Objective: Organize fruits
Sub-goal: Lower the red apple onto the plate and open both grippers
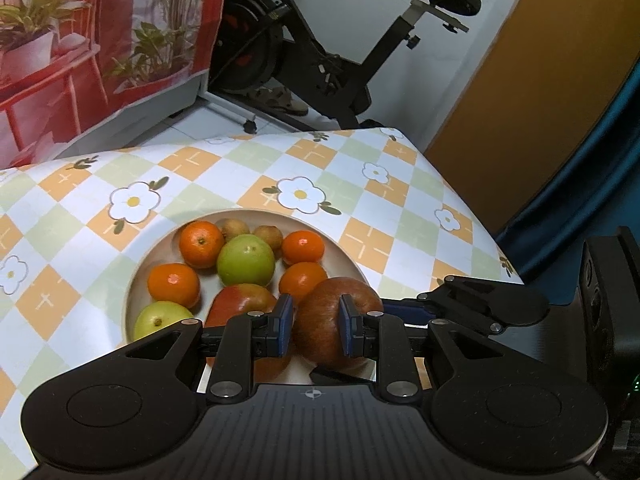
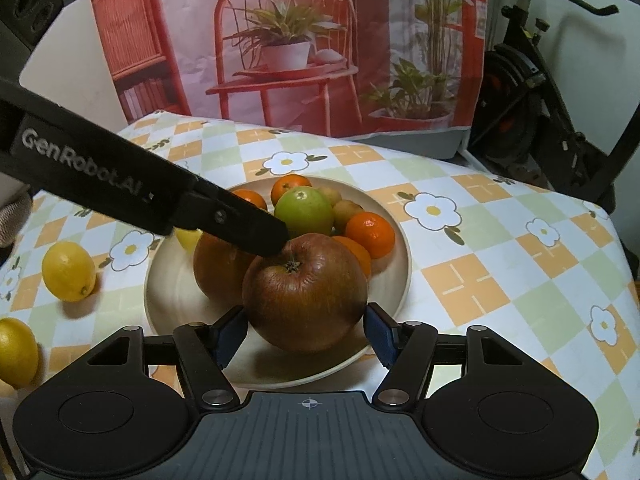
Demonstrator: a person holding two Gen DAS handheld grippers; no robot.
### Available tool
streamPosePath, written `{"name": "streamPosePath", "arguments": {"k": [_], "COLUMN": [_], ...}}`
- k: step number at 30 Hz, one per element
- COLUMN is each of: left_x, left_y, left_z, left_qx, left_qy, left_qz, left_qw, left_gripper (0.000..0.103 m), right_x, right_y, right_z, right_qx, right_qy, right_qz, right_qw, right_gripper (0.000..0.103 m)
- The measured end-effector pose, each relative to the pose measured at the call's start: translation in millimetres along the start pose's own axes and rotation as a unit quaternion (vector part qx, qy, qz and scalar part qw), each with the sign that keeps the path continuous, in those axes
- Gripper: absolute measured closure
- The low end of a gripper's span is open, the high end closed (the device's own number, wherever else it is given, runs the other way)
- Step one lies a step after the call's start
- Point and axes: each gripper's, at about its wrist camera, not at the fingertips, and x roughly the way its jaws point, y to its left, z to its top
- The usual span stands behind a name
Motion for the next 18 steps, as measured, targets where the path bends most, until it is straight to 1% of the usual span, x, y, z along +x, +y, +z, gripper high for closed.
{"name": "streamPosePath", "arguments": {"k": [11, 18], "left_x": [-21, -34], "left_y": [3, 11], "left_z": [-1, -5], "left_qx": [0.004, 0.002], "left_qy": [-0.025, -0.036], "left_qz": [0.023, 0.038], "left_qw": [0.9994, 0.9987], "left_gripper": [0.077, 0.077], "right_x": [2, -1], "right_y": [8, 15], "right_z": [1, 1], "right_qx": [-0.023, -0.029], "right_qy": [0.011, 0.011], "right_qz": [-0.02, -0.031], "right_qw": [0.999, 0.999], "right_gripper": [0.043, 0.039]}}
